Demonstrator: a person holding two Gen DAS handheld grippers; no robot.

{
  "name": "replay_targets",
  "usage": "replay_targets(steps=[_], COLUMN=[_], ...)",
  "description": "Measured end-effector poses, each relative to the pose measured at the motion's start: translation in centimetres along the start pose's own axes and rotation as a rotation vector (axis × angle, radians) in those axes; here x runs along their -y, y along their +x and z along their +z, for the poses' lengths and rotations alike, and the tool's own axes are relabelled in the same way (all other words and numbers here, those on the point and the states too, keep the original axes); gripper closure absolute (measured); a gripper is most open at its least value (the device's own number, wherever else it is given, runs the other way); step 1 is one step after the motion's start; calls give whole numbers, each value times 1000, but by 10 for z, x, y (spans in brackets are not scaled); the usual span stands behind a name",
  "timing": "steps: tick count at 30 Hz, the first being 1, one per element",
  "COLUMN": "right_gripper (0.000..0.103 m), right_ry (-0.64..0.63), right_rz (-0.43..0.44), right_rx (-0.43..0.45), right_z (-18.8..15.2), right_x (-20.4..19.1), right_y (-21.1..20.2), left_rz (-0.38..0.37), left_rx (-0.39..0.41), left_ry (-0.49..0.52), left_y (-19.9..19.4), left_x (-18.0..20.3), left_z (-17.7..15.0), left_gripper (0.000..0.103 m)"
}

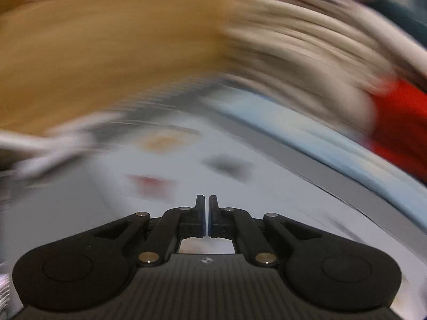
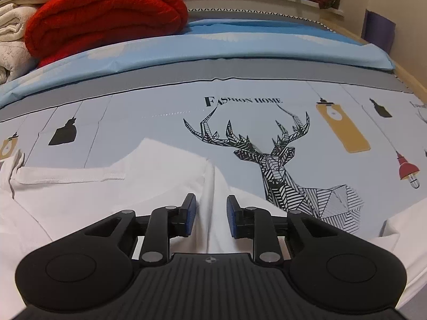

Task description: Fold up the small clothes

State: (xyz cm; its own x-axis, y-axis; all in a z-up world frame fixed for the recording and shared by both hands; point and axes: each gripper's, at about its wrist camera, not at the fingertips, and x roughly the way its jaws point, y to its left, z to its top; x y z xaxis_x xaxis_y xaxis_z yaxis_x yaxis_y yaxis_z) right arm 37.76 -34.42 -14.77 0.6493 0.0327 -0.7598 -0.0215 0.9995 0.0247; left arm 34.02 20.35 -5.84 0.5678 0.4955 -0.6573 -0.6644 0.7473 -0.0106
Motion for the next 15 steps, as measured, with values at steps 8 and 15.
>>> replay_targets(steps=[8, 15], right_gripper=[72, 72], right_ry=[2, 13], right_rz=[10, 27], right_rx=[-27, -38], right_z=[-8, -6], right_x=[0, 4], right_y=[7, 8], left_rz=[-633, -526], left_rx=[-121, -125], left_ry=[779, 773], left_y=[-19, 1], left_x=[185, 191], left_z=[-142, -149], left_gripper=[57, 103])
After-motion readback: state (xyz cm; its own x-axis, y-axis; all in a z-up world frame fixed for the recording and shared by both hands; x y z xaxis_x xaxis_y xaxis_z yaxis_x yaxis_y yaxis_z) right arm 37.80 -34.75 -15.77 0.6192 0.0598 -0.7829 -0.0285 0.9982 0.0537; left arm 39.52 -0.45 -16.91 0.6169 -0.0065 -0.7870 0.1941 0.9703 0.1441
